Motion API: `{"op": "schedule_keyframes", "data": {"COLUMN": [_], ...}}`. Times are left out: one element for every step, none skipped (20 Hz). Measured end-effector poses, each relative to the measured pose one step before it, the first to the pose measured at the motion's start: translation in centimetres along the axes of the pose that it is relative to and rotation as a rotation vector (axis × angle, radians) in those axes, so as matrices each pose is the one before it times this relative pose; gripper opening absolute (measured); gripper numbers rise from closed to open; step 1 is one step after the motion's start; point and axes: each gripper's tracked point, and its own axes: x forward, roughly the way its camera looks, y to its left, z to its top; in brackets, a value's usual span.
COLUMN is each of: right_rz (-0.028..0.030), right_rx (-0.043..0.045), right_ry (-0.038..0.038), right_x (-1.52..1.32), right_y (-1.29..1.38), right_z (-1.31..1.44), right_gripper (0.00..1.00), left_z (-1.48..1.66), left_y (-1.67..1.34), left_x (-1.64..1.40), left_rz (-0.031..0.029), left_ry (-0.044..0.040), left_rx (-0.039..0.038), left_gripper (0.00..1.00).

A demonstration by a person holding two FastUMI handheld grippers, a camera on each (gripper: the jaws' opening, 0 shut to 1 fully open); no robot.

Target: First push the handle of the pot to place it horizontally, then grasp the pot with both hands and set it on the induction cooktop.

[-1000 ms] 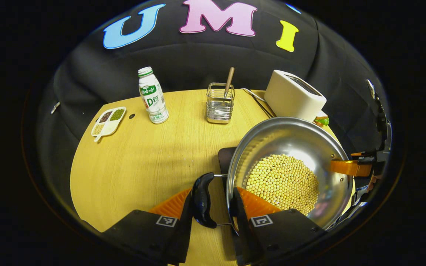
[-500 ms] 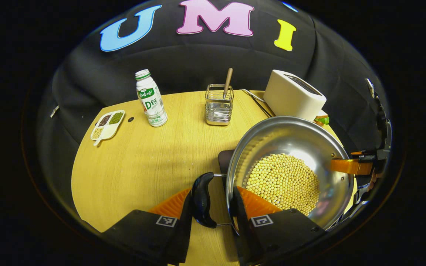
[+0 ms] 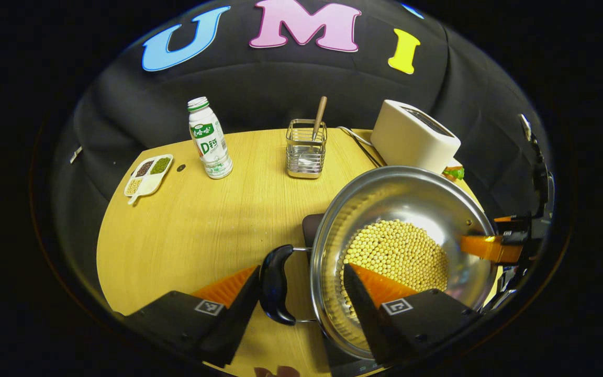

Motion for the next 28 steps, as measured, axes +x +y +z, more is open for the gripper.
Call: {"op": "schedule_keyframes", "data": {"right_rz": [0.0027,-0.00308,-0.00506,-0.00433,-0.00456,-0.00487,-0.00528,-0.00696,-0.00456,-0.0028,-0.00373,-0.00178,-0.0007,-0.00045,-0.00347,-0.00575,-0.00633,-0.00493,-0.00319,-0.00403,-0.00288,-0.00442,-0.00569,-0.00365,-0.00421,-0.004,-0.0053,-0.00415], "right_rx": [-0.00892,-0.00493,0.00036,0.00626,0.00963,0.0109,0.01134,0.01283,0.01696,0.01835,0.01731,0.01534,0.014,0.00629,0.00072,-0.00555,-0.00844,-0.00567,-0.00307,-0.00215,-0.00378,-0.00569,-0.00857,-0.01134,-0.011,-0.00863,-0.00598,-0.00612], "right_ry": [-0.00334,-0.01295,-0.01334,-0.01311,-0.01344,-0.01422,-0.0151,-0.01407,-0.01174,-0.01444,-0.0141,-0.01426,-0.02612,-0.02944,-0.02492,-0.03024,-0.02625,-0.0242,-0.0227,-0.0231,-0.02244,-0.02379,-0.02561,-0.02712,-0.0282,-0.03273,-0.03213,-0.03173], "right_x": [-0.513,-0.02,-0.025,-0.217,-0.206,-0.165,-0.298,-0.336,-0.329,-0.483,-0.512,-0.672,-0.995,-0.85,-0.882,-1.075,-1.035,-1.024,-1.012,-0.963,-0.955,-0.979,-1.077,-1.039,-1.106,-1.103,-0.989,-1.071], "right_y": [0.309,-0.038,0.089,0.088,0.083,0.061,0.011,-0.071,0.051,0.06,-0.029,0.069,0.109,0.114,0.133,0.052,0.099,0.12,0.368,0.352,0.372,0.409,0.337,0.503,0.536,0.534,0.537,0.569], "right_z": [-0.122,0.269,0.266,0.311,0.265,0.339,0.388,0.37,0.213,0.375,0.344,0.388,0.594,0.757,0.568,0.826,0.605,0.69,0.543,0.647,0.615,0.683,0.567,0.765,0.824,1.056,1.03,0.907], "right_gripper": [1.0,1.0,0.99,0.99,0.99,0.99,0.99,0.99,0.99,0.99,0.99,0.99,0.99,0.99,0.99,0.99,0.99,0.99,0.99,0.99,0.99,0.99,0.99,0.99,0.99,0.99,0.99,0.99], "left_z": [-0.125,-0.082,0.189,0.067,0.216,-0.039,0.001,-0.051,0.214,0.056,0.277,0.145,0.35,0.173,0.281,0.37,0.478,0.34,0.412,0.347,0.534,0.465,0.542,0.54,0.627,0.461,0.557,0.554], "left_y": [0.064,0.157,0.272,0.184,0.137,0.083,0.02,0.046,-0.005,-0.026,0.023,-0.005,0.063,-0.073,-0.038,-0.104,-0.066,-0.071,-0.068,0.051,0.077,0.199,0.227,0.311,0.185,0.173,0.11,0.318], "left_x": [0.26,-0.034,-0.09,-0.27,-0.249,-0.351,-0.372,-0.385,-0.377,-0.52,-0.548,-0.746,-0.765,-0.724,-0.781,-0.755,-0.733,-0.809,-0.921,-0.913,-0.855,-0.971,-0.919,-0.785,-1.071,-1.107,-0.924,-0.926], "left_rz": [0.00187,0.00222,0.00497,0.00325,-0.00021,-0.00152,-0.00468,-0.00302,-0.0046,-0.00429,-0.00307,-0.00059,-0.00131,-0.00504,-0.00325,-0.00098,-0.00256,-0.00351,-0.00496,-0.00419,-0.00309,-0.00019,0.00056,0.00054,0.0008,-0.00114,-0.00005,0.00074], "left_ry": [0.00655,0.00364,-0.00263,-0.00773,-0.00818,-0.00553,0.00175,-0.00059,-0.00769,-0.00927,-0.01134,-0.01304,-0.01512,-0.01123,-0.0123,-0.01576,-0.01645,-0.01664,-0.01249,-0.01476,-0.01847,-0.02082,-0.0224,-0.02434,-0.02356,-0.02344,-0.02288,-0.02409], "left_rx": [-0.00343,-0.0005,-0.0017,-0.00073,0.00225,0.00303,0.00325,0.0021,-0.00062,-0.00138,0.00109,0.00539,0.0091,0.00994,0.00963,0.00677,0.00411,0.00098,-0.00129,-0.00154,0.00022,0.00215,0.0032,0.00325,0.00385,0.00476,0.00085,-0.0034], "left_gripper": [0.96,0.97,0.97,0.97,0.97,0.97,0.97,0.97,0.97,0.97,0.97,0.97,0.97,0.97,0.97,0.97,0.97,0.97,0.97,0.97,0.97,0.97,0.97,0.97,0.97,0.97,0.97,0.97]}}
